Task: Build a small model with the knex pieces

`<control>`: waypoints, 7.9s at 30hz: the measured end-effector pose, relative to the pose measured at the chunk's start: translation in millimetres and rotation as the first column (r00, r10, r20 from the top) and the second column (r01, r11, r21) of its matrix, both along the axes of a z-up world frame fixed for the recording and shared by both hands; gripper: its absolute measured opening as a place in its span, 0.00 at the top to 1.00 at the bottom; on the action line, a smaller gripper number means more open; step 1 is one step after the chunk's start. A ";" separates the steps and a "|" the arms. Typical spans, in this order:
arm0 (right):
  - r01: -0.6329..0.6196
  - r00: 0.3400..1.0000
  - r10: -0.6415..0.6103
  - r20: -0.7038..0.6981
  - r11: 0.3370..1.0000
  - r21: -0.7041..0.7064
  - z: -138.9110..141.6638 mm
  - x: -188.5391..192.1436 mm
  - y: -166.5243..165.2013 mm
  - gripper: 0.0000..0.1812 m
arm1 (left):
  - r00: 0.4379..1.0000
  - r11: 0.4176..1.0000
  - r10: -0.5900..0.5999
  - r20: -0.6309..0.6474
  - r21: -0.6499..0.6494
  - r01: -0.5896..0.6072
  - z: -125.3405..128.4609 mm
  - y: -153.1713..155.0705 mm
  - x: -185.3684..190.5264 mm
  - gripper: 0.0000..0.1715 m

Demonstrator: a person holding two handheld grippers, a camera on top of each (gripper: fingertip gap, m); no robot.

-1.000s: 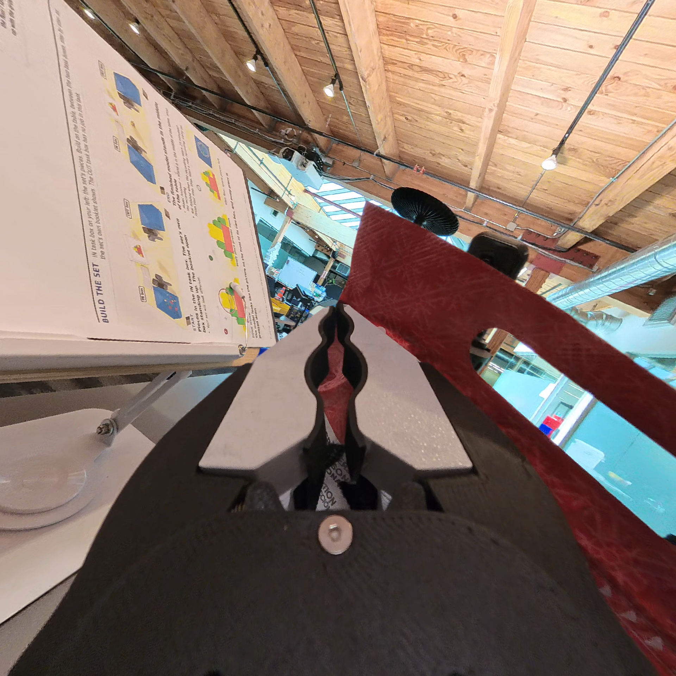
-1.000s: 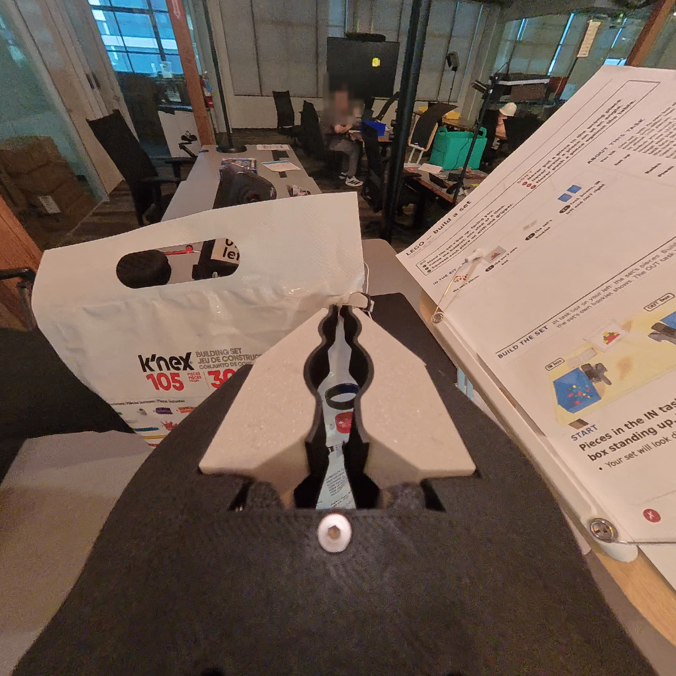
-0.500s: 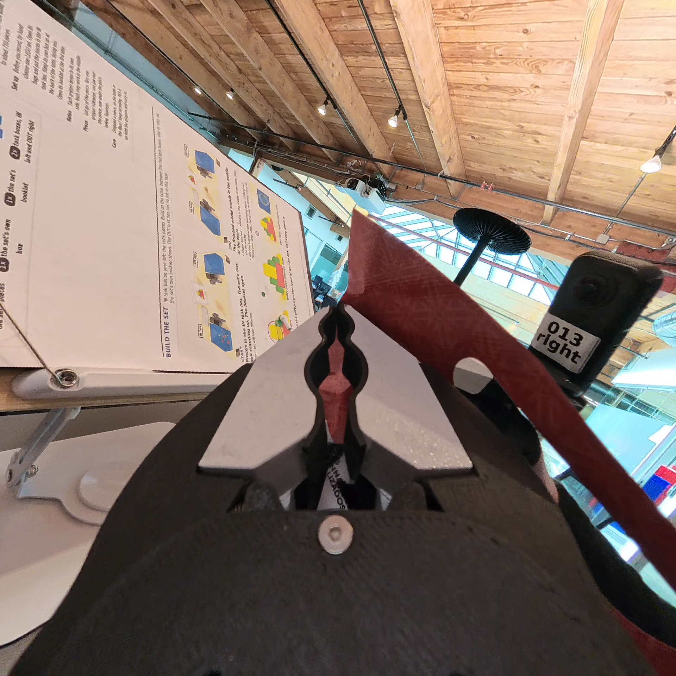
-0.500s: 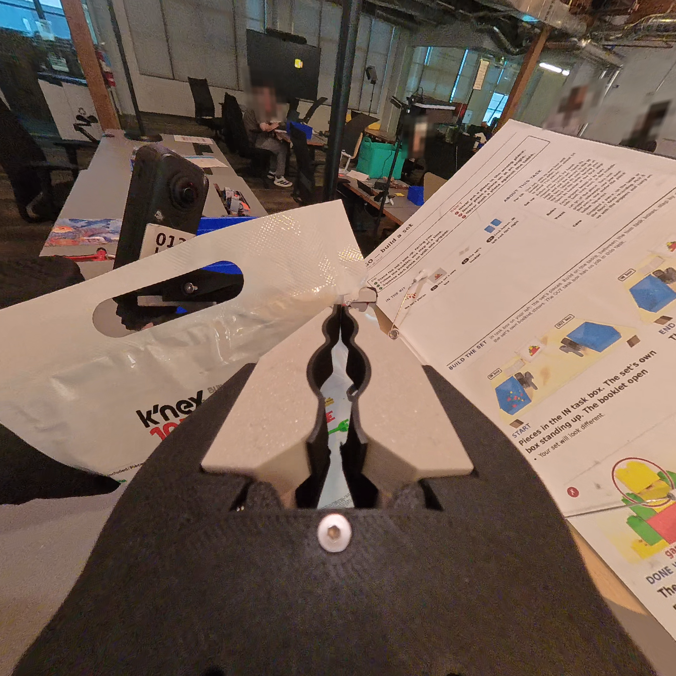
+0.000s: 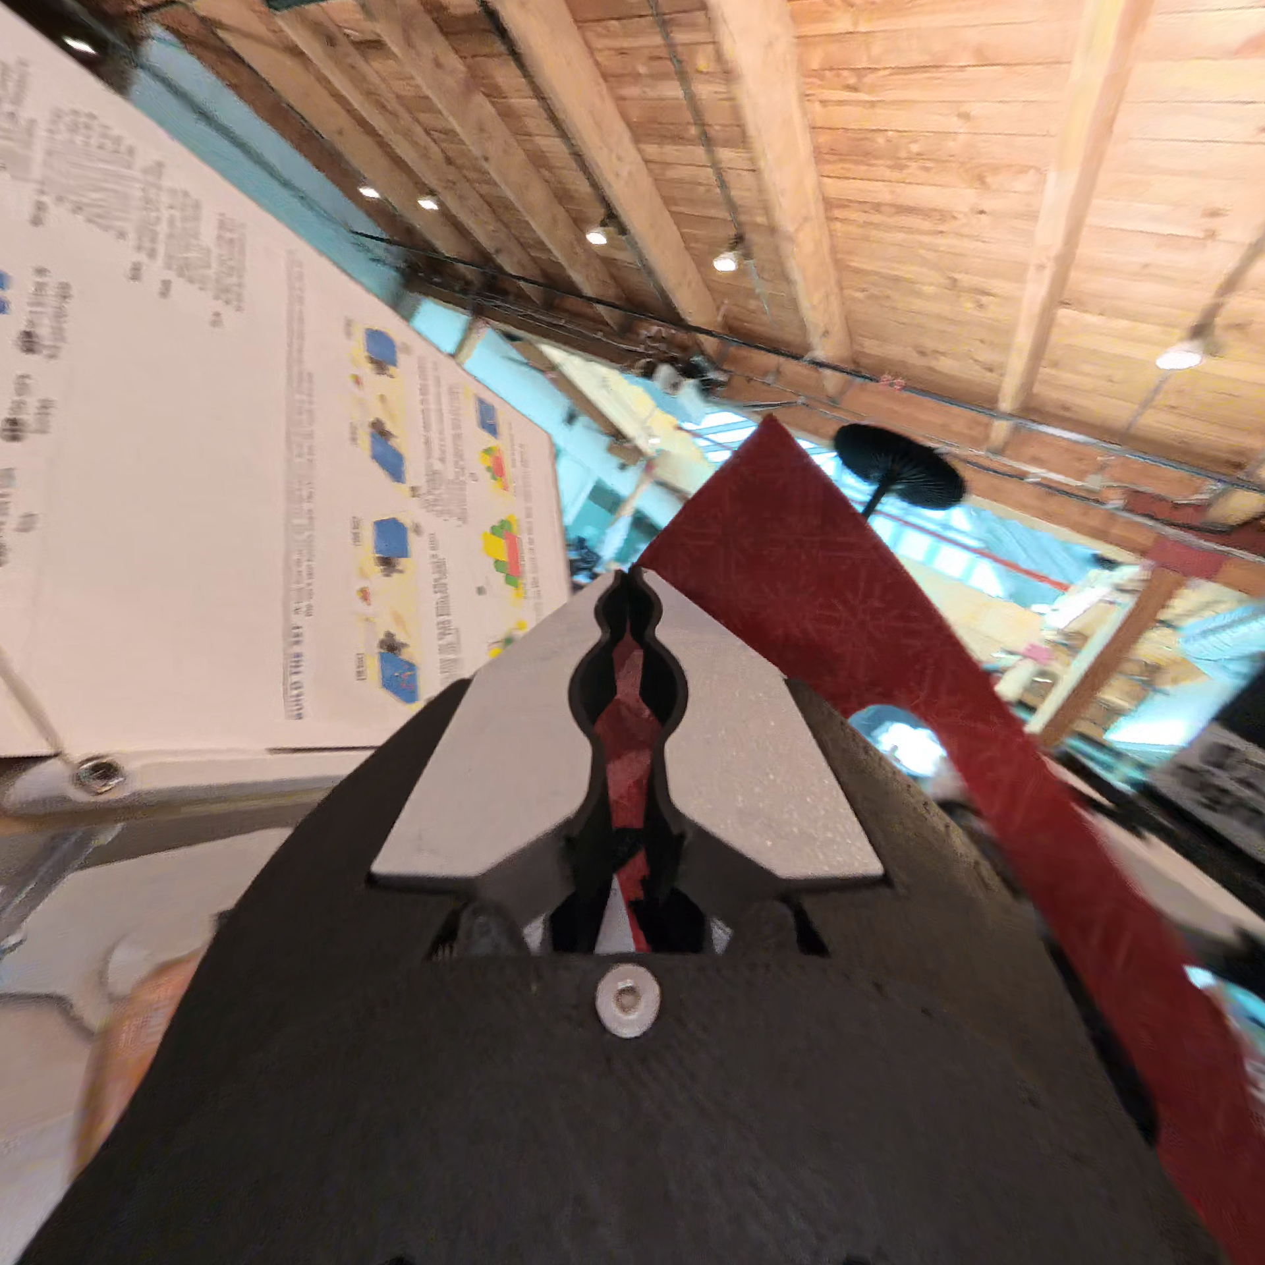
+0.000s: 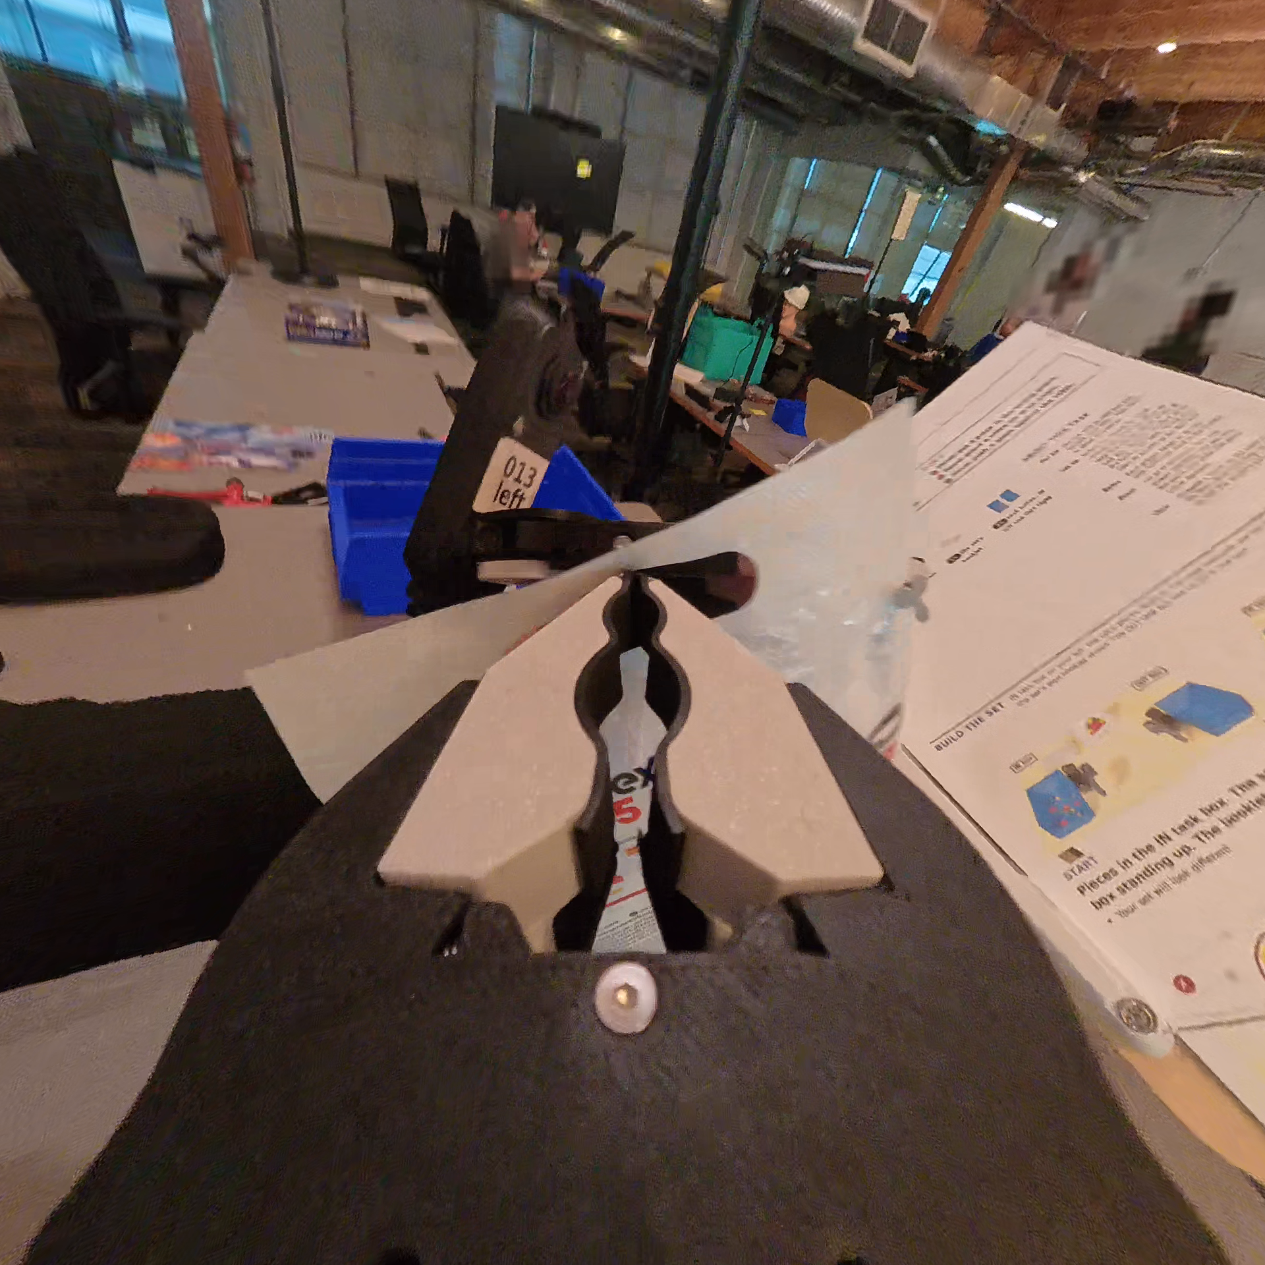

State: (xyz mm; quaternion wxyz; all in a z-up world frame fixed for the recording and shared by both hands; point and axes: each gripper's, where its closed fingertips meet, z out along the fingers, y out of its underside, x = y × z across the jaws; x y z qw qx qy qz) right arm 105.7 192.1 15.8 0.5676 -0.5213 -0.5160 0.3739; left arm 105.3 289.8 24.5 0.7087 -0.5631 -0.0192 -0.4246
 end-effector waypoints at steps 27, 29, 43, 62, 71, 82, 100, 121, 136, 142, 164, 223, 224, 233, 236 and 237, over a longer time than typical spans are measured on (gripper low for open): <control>0.090 0.996 -0.091 0.002 0.994 0.068 7.3 48.1 37.6 1.00 | 0.985 0.987 -0.152 -0.079 0.042 0.156 4.3 -34.3 57.0 1.00; 0.129 0.992 -0.130 0.002 0.988 0.085 9.5 46.4 38.0 1.00 | 0.992 0.994 -0.103 -0.077 0.039 0.107 7.3 -31.9 55.4 1.00; 0.088 0.984 -0.084 -0.157 0.996 0.020 44.4 50.7 -2.4 1.00 | 0.996 0.996 -0.084 -0.013 0.023 0.084 18.1 -16.4 30.7 1.00; -0.113 0.873 0.050 -0.485 0.988 -0.101 42.0 76.2 6.8 1.00 | 0.800 0.859 -0.512 0.313 0.188 0.476 37.2 -68.5 89.8 1.00; -0.118 0.884 0.048 -0.465 0.985 -0.123 49.0 76.5 4.8 1.00 | 0.888 0.938 -0.346 0.303 0.143 0.316 46.2 -59.6 87.7 1.00; -0.181 0.918 0.161 -0.362 0.983 -0.024 40.4 43.3 -38.5 1.00 | 0.893 0.981 -0.177 0.413 0.002 0.193 36.6 -19.6 56.9 1.00; 0.181 0.983 -0.181 0.000 0.981 0.066 20.5 97.2 5.0 0.88 | 0.964 0.975 -0.198 -0.179 0.067 0.212 32.0 -70.9 89.9 1.00; 0.211 0.971 -0.216 0.105 0.976 0.054 -4.6 128.2 -2.0 1.00 | 0.908 0.961 -0.263 -0.325 -0.007 0.276 -1.1 -81.6 138.5 1.00; 0.293 0.930 -0.331 0.158 0.930 0.219 -11.6 119.8 -6.5 1.00 | 0.945 0.980 -0.199 -0.259 -0.025 0.199 -7.0 -72.5 130.8 1.00; 0.141 0.957 -0.197 0.212 0.957 0.253 -27.0 86.8 -47.4 1.00 | 0.985 0.988 -0.139 -0.100 -0.085 0.131 -8.8 -44.8 99.4 1.00; 0.290 0.934 -0.289 0.208 0.957 0.026 -16.5 158.3 10.4 1.00 | 0.854 0.990 -0.113 -0.508 0.015 0.140 -18.1 -68.9 158.7 1.00; 0.239 0.933 -0.282 0.224 0.950 0.198 -50.1 90.4 -41.7 1.00 | 0.975 0.997 -0.036 -0.221 -0.078 0.019 -19.4 -9.1 101.2 1.00; 0.259 0.939 -0.286 0.191 0.953 0.156 -46.6 98.4 -37.7 1.00 | 0.977 0.995 -0.090 -0.194 -0.058 0.081 -16.5 -14.5 106.8 1.00; 0.382 0.893 -0.417 0.170 0.901 0.206 -12.2 153.7 23.8 0.78 | 0.946 0.986 -0.159 -0.283 0.000 0.165 -14.9 -33.1 129.3 1.00; 0.368 0.862 -0.449 0.234 0.873 0.318 -14.5 154.1 32.4 0.82 | 0.922 0.984 -0.168 -0.348 0.002 0.180 -17.6 -36.9 143.8 1.00; 0.362 0.849 -0.464 0.252 0.859 0.362 -14.5 154.5 34.5 0.84 | 0.913 0.983 -0.170 -0.370 0.002 0.184 -19.6 -38.4 148.6 1.00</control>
